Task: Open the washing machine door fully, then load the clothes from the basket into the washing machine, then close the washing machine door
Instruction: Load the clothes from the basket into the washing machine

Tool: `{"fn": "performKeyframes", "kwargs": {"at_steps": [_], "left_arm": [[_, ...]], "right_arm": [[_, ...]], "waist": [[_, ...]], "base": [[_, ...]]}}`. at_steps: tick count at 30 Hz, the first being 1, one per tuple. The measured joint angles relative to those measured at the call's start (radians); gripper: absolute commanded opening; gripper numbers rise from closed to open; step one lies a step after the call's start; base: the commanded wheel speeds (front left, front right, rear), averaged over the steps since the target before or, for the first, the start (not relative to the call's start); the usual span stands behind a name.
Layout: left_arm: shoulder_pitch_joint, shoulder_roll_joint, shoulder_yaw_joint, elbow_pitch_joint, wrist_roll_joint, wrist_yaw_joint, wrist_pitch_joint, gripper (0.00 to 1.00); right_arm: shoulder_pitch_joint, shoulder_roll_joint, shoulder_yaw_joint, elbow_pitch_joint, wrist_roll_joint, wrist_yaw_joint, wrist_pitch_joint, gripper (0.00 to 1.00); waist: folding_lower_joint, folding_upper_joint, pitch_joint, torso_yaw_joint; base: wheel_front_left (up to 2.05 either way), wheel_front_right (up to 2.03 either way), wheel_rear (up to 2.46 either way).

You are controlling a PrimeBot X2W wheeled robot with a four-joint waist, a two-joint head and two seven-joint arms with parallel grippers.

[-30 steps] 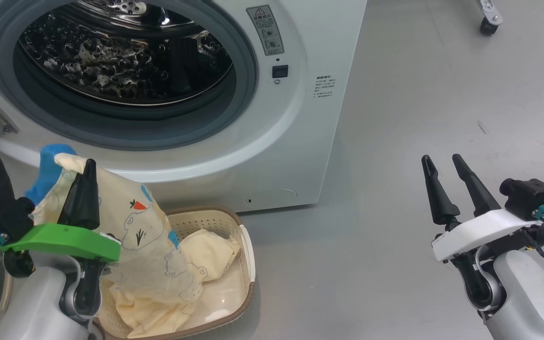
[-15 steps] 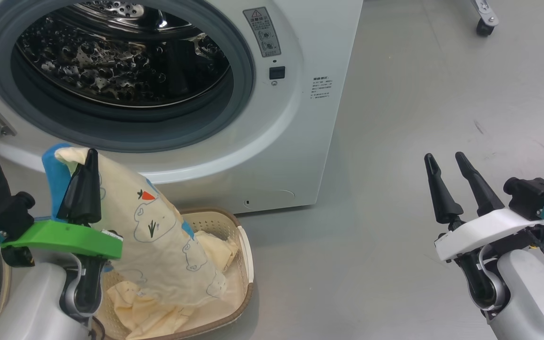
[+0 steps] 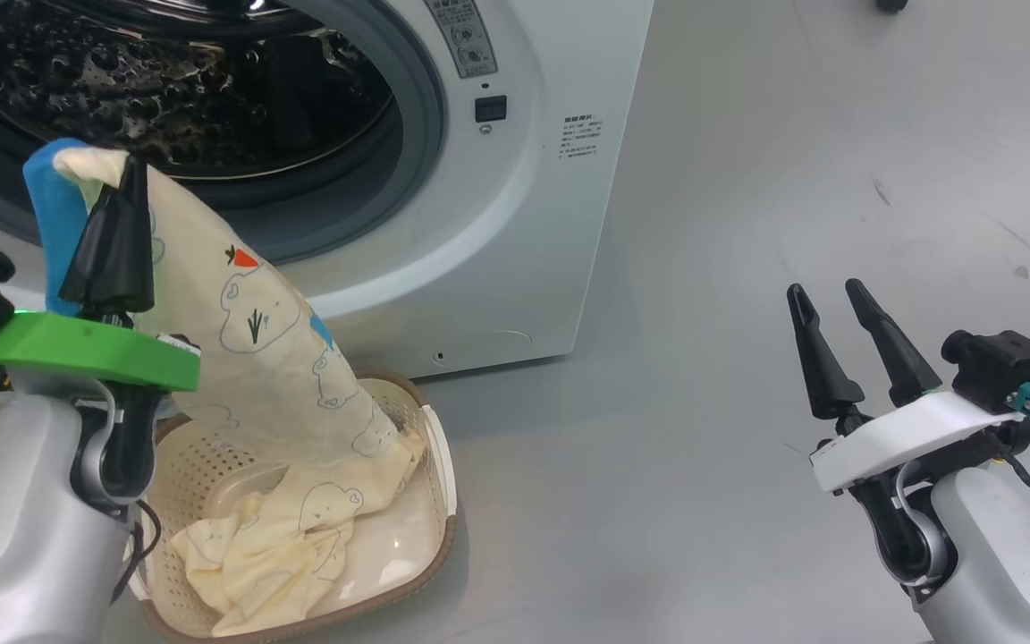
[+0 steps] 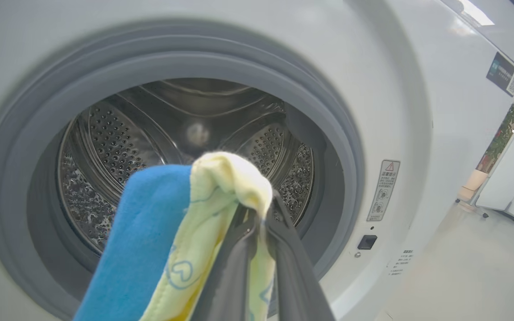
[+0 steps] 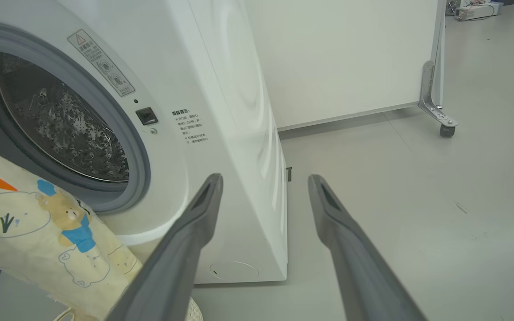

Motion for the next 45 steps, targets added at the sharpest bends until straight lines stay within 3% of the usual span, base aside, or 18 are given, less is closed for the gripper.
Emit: {"fn": "performKeyframes", "kwargs": {"at_steps": [16,25,39,45], "left_arm": [[-0.225,0.032,-0.012,0.187,0.028,0.012,0.153,0.00],[-0.360,0.084,0.015,0.281,0.056,0.029,0.188,0.00],[-0.488,0.122,0.024,0.406,0.101,0.045,0.196,0.00],[-0.566,0.132,0.045,0.406,0.138,0.054,0.100,0.00]], "right_arm": [[-0.064,0.041,0.039,-0.045,0.000,0.000,0.000,1.00],[-0.112,0.083,0.062,-0.055,0.000,0.000,0.000,1.00],[-0.153,0.134,0.083,-0.054,-0.002,0.000,0.000,1.00],[-0.154,0.138,0.071,-0.046,-0.010,0.000,0.000,1.00]], "waist": [[0.0001,0.0000,0.166,-0.087],[0.0002,0.0000,0.273,-0.149],[0.0002,0.0000,0.384,-0.251],[0.0002,0.0000,0.414,-0.281]], "base": [[0.00,0.00,0.00],[0.00,0.00,0.00],[0.00,0.00,0.00],[0.00,0.00,0.00]]}}
